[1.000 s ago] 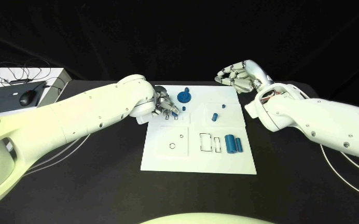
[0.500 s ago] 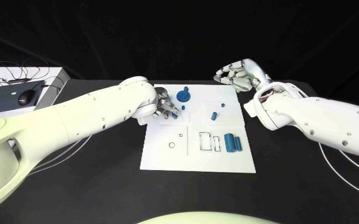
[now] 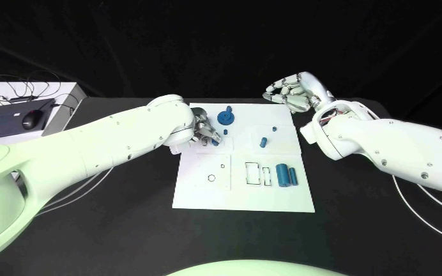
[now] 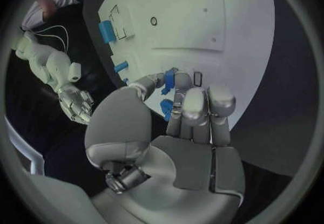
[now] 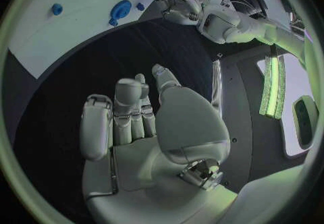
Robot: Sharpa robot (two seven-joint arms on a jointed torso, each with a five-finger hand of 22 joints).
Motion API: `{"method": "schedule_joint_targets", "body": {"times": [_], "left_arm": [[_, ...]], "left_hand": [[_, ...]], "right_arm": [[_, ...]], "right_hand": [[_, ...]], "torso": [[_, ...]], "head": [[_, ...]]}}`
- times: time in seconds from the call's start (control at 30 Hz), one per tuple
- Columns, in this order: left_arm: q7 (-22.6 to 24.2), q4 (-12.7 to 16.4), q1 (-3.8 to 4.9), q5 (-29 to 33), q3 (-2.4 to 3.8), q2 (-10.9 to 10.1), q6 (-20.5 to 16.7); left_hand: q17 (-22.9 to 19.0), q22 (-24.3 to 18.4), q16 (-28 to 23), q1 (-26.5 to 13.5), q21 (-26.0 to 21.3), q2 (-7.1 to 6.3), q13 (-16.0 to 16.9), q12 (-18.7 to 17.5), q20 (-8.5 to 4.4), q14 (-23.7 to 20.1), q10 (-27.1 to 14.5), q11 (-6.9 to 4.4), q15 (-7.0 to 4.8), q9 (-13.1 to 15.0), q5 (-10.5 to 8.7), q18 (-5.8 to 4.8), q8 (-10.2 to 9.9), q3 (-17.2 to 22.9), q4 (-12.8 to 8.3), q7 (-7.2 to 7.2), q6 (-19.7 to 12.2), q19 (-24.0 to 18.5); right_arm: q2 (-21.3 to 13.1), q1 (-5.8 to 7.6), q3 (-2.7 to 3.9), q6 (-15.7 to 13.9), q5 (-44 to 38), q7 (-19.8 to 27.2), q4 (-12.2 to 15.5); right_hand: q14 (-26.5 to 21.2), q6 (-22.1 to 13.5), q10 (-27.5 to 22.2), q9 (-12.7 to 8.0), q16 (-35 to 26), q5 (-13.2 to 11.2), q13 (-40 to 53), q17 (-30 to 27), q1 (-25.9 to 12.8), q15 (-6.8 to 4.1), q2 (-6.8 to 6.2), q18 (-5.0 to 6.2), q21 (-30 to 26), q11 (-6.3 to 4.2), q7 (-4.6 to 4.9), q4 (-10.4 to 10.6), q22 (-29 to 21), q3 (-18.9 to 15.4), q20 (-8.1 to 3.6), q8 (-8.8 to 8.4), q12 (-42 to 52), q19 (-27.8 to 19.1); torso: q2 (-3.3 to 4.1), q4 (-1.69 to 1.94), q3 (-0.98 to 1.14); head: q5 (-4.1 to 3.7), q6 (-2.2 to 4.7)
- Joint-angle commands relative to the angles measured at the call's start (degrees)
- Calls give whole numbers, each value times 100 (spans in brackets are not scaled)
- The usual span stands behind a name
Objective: Assemble the parts on the task board
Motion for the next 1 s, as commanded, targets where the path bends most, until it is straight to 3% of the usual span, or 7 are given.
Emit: {"method": "schedule_joint_targets", "body": {"times": [0.03,0.5,1.0], "left_arm": [[-31,10,-4,-87,1,5,99],[-48,-16,-66,-164,1,15,158],[-61,0,-75,-229,1,-3,211]], "left_hand": [[-5,5,24,97,-24,80,10,-12,14,-31,161,-161,-9,1044,16,-74,10,755,-707,-236,259,36],[-10,21,32,108,-29,77,15,-18,18,-33,158,-159,-6,1050,16,-76,2,756,-701,-235,260,37],[-21,33,36,118,-39,71,20,-20,19,-36,158,-158,-5,1057,14,-77,-4,757,-695,-234,262,37]], "right_arm": [[2,-2,4,78,-56,8,5],[4,-2,4,87,-56,5,-2],[7,-7,4,91,-56,5,-12]], "right_hand": [[27,27,-13,-5,-36,27,7,4,-38,-9,26,-99,17,-25,27,9,1106,-33,-25,-31,-39,524],[27,27,-13,-5,-36,27,7,4,-38,-9,26,-99,17,-25,27,9,1106,-33,-25,-31,-39,524],[27,27,-13,-5,-36,27,7,4,-38,-9,26,-99,17,-25,27,9,1106,-33,-25,-31,-39,524]], "torso": [[4,3,2],[5,-3,-1],[6,2,0]], "head": [[-2,-9],[2,-33],[4,-52]]}}
